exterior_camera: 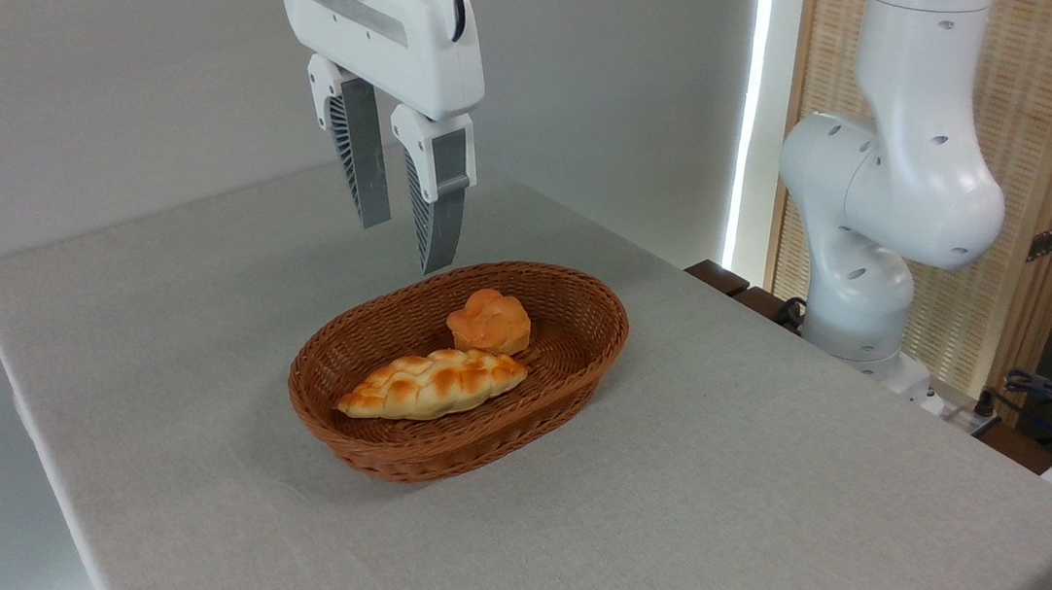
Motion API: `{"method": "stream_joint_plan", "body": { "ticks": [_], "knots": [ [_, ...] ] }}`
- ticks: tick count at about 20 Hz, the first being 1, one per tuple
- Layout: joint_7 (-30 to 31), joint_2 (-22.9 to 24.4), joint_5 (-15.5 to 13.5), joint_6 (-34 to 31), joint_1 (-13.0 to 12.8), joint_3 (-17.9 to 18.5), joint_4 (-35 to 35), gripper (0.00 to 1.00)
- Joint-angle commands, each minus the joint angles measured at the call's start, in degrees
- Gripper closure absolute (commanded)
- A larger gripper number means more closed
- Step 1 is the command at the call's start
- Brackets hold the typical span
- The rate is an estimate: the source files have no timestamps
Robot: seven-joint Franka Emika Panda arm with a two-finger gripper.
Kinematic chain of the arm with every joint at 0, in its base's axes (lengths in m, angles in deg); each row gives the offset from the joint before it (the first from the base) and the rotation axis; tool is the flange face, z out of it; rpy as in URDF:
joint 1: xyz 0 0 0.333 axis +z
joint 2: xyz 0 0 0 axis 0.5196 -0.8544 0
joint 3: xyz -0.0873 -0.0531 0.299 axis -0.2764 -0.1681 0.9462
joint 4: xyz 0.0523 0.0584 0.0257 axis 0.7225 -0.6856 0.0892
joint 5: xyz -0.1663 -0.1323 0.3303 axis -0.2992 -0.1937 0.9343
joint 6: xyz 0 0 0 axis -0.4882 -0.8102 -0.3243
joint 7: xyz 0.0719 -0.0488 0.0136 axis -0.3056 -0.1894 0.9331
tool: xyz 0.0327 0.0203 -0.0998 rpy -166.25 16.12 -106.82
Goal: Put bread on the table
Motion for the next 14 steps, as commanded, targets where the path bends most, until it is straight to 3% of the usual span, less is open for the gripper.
{"method": "stream_joint_plan", "body": {
  "ticks": [1,14],
  "knots": [
    [-1.2,0.2,-0.5,0.3,0.1,0.4,0.5,0.00],
    [-1.1,0.3,-0.5,0.3,0.0,1.0,-0.1,0.00]
  ]
}}
